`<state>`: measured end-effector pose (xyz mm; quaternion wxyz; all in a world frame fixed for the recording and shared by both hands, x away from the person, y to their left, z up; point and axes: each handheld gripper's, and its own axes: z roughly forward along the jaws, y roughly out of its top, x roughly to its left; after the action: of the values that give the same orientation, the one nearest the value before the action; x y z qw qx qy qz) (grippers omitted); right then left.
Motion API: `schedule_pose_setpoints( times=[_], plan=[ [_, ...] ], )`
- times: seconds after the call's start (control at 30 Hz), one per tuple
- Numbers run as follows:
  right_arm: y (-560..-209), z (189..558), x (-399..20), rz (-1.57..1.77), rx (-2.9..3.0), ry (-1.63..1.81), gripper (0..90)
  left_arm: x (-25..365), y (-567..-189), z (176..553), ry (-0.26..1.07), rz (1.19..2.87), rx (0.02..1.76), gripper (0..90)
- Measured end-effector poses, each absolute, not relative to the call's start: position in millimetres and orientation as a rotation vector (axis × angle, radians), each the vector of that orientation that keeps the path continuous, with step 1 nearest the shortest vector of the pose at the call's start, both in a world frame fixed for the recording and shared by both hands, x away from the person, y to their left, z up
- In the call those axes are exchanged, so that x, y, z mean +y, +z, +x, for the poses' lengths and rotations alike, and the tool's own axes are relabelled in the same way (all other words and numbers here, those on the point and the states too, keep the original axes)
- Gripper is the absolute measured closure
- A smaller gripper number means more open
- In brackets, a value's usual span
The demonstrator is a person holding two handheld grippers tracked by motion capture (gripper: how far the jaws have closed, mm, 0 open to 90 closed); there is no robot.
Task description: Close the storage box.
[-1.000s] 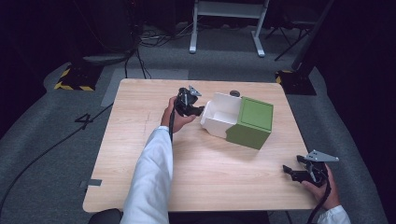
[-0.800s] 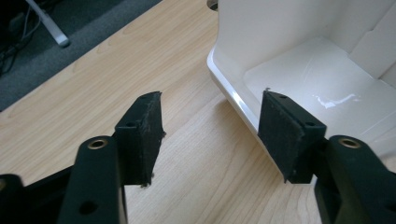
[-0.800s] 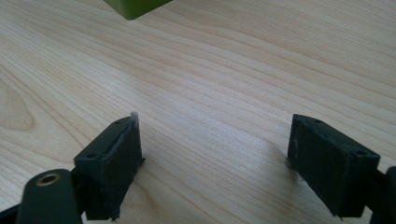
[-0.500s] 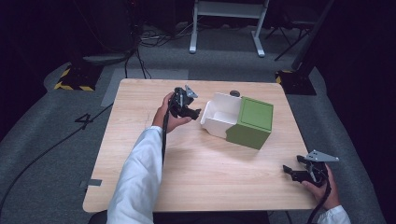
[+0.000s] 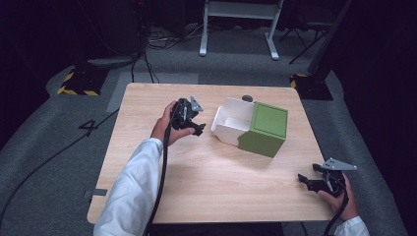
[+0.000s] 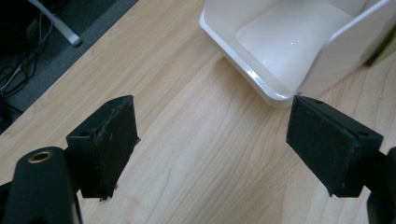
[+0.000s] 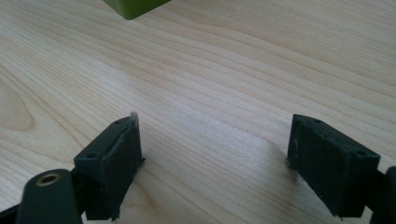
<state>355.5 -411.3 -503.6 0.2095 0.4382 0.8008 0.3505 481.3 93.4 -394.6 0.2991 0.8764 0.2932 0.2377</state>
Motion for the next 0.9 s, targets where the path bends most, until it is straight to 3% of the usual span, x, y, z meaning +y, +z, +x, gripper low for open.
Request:
schedule_pose_setpoints(
  times=[0.9],
  plan=[
    [-504, 356, -412, 1.223, 2.227, 0.975, 17.4, 144, -428, 399, 0.717, 2.422, 0.786, 16.8]
  ],
)
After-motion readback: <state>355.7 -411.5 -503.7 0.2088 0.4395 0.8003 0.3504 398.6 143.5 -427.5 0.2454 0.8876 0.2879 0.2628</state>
